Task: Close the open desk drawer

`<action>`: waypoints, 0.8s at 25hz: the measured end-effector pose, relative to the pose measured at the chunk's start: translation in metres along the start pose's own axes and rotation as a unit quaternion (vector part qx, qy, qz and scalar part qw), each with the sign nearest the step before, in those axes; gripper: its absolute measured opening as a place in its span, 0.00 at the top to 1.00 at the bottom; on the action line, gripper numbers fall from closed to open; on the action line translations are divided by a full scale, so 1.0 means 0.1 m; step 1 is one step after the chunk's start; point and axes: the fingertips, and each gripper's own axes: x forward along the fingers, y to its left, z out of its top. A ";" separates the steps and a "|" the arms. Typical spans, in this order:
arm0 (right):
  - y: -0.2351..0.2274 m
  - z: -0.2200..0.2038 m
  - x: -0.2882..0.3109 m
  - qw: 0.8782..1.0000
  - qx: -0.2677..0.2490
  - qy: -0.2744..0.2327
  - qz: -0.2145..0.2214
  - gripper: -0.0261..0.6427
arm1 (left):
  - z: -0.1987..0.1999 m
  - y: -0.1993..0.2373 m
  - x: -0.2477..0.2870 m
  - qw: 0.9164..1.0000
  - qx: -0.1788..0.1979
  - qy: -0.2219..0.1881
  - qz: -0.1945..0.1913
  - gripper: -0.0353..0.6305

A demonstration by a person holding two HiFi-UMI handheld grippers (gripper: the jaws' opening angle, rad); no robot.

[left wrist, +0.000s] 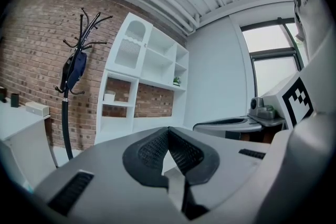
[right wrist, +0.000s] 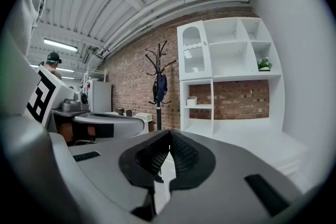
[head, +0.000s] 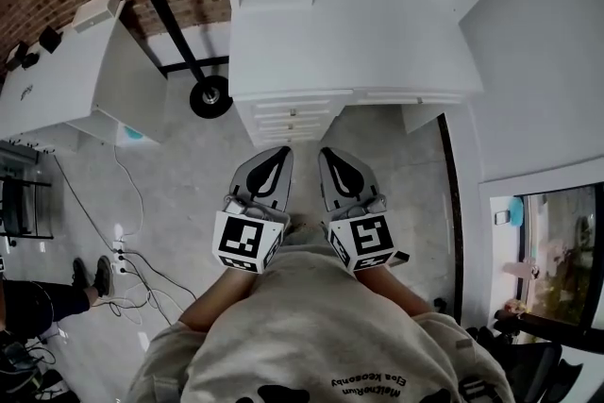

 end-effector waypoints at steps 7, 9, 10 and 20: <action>-0.02 -0.07 -0.06 1.000 0.010 0.008 0.019 0.92 | -0.09 -0.07 -0.01 1.000 -0.009 0.008 0.015 0.92; -0.02 -0.10 -0.10 1.000 0.014 0.012 0.022 0.92 | -0.13 -0.08 -0.02 1.000 -0.011 0.011 0.017 0.92; -0.01 -0.12 -0.12 1.000 0.009 0.015 0.024 0.92 | -0.12 -0.09 -0.02 1.000 -0.010 0.010 0.018 0.92; -0.07 -0.14 -0.24 1.000 -0.004 0.014 0.027 0.92 | -0.20 -0.20 -0.08 1.000 -0.008 0.010 0.019 0.92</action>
